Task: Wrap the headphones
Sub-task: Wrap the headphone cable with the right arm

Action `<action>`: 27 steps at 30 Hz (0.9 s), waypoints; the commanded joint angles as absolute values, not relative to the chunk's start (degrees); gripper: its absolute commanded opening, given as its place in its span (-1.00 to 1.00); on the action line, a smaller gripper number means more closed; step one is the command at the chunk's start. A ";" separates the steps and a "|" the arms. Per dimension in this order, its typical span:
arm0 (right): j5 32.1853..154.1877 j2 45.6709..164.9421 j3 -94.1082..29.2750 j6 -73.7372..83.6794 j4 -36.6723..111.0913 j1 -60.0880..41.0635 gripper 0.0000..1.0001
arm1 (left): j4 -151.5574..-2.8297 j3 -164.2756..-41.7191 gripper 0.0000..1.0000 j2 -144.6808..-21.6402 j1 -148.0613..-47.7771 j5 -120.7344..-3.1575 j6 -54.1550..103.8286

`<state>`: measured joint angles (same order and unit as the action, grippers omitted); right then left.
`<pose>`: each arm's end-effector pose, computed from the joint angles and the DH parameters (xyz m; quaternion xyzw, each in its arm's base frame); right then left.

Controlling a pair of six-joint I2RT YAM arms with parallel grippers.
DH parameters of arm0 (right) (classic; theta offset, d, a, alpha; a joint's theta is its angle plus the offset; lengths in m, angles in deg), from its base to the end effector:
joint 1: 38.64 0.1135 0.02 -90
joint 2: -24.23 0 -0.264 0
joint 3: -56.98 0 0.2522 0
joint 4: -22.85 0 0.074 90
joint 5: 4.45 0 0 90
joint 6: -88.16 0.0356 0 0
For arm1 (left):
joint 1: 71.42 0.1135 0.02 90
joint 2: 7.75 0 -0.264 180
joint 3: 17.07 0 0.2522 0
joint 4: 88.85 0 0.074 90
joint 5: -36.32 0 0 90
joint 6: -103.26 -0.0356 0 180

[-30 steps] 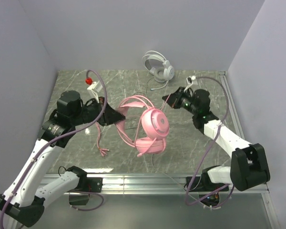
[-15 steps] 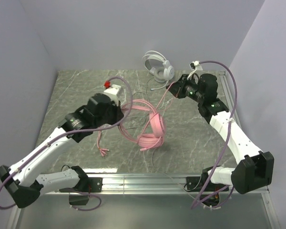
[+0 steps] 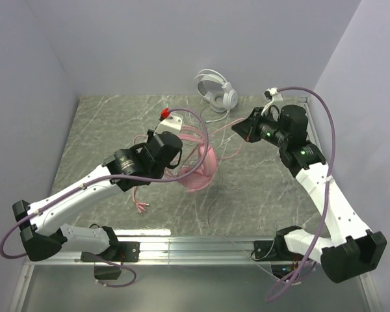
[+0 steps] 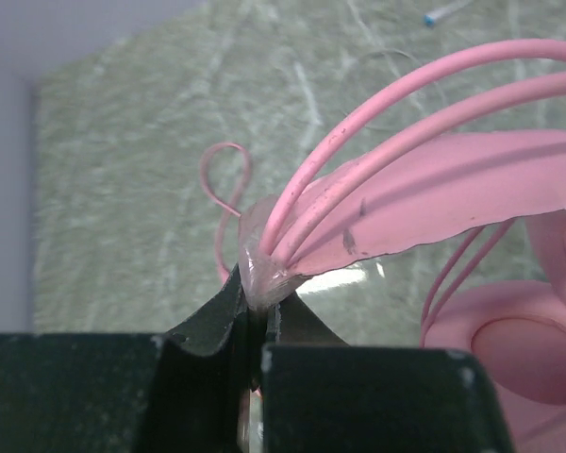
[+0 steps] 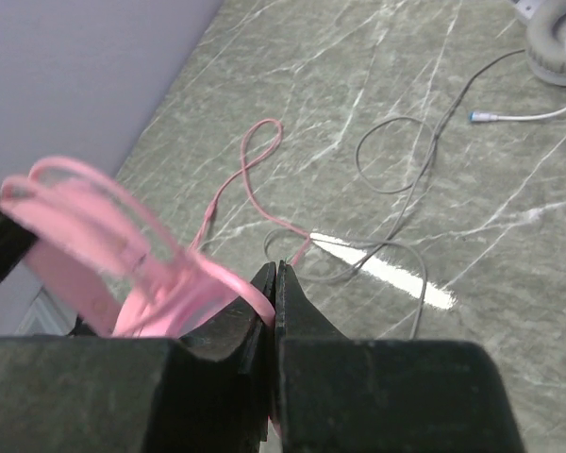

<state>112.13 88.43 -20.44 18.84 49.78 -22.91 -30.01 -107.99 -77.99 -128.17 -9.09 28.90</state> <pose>0.2396 0.0840 0.3838 -0.1088 0.7708 0.3595 0.5145 0.1551 -0.1910 0.3896 0.1369 0.8374 0.0365 0.5279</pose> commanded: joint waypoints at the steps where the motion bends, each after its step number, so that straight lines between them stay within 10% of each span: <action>1: 114.19 85.23 -22.53 18.02 51.82 -22.03 -1.00 | -31.06 -112.74 -1.00 -79.38 -128.90 5.97 28.20; 16: 125.62 78.89 -13.04 27.75 41.29 -15.27 -1.00 | -65.24 -113.79 -0.99 -83.51 -128.90 20.24 3.68; 27: 110.45 81.00 -9.17 36.91 26.34 0.98 -1.00 | -51.45 -123.98 -0.99 -90.72 -121.90 12.00 31.75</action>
<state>115.78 81.26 -10.02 33.73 33.67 -2.15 -58.12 -117.37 -91.06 -127.58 15.11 13.77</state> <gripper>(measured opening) 0.037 0.070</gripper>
